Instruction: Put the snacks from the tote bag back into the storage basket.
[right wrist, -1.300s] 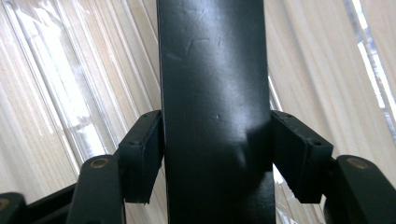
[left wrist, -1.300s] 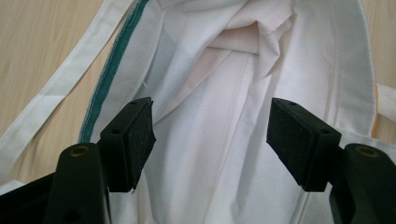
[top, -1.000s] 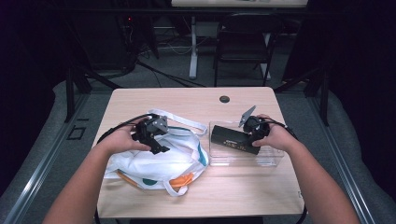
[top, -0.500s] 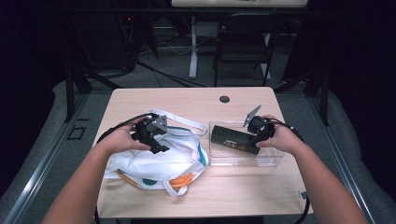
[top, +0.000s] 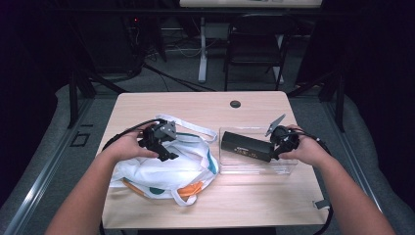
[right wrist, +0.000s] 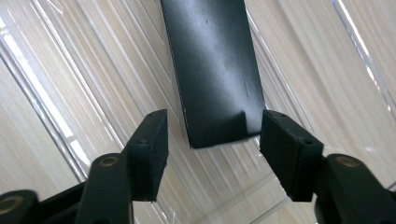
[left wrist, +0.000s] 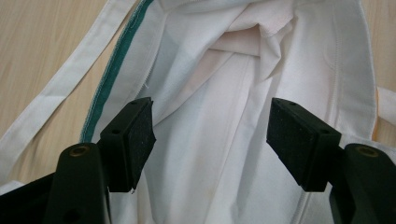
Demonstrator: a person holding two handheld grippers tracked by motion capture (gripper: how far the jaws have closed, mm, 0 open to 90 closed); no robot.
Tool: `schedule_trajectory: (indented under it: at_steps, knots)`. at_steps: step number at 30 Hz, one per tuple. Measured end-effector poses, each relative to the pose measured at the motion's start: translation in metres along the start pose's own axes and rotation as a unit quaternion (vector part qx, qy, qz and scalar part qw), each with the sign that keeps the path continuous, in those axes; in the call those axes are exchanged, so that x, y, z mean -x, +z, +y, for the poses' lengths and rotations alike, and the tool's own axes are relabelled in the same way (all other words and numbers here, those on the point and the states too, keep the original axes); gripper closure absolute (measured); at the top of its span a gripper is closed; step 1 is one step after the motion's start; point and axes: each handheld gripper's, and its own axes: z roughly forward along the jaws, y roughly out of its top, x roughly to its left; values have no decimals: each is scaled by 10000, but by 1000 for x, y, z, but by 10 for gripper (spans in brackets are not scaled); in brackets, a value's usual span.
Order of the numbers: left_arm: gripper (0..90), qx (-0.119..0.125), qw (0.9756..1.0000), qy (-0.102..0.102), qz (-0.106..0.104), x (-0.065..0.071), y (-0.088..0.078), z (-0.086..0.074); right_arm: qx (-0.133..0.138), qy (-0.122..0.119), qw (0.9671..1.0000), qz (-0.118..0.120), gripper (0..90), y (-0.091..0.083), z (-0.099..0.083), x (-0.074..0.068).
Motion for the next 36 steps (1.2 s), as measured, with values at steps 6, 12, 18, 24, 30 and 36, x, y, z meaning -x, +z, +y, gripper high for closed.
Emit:
schedule_trajectory:
  at_steps: [6, 12, 18, 24, 30, 36]
  knots:
    - [320, 5, 10000, -6, -1, 1, 1, 0, -142, 241, 9995, -109, 543, 1, -8, -2]
    - [320, -7, 10000, -20, -3, 1, 1, -2, -245, 573, 9980, -52, 619, 3, -12, -2]
    - [320, -9, 10000, -42, -1, 0, 2, -3, -338, 606, 9976, -34, 643, 9, -11, -2]
    - [321, -8, 10000, -37, 8, 0, 2, -2, -259, 703, 9972, -52, 648, 12, -10, -1]
    - [321, -17, 10000, -38, 10, 0, 2, -3, -190, 796, 9966, -79, 645, 14, -9, 0]
    - [321, -16, 10000, -66, 29, 0, 1, -5, -207, 903, 9956, -121, 634, 16, -4, 3]
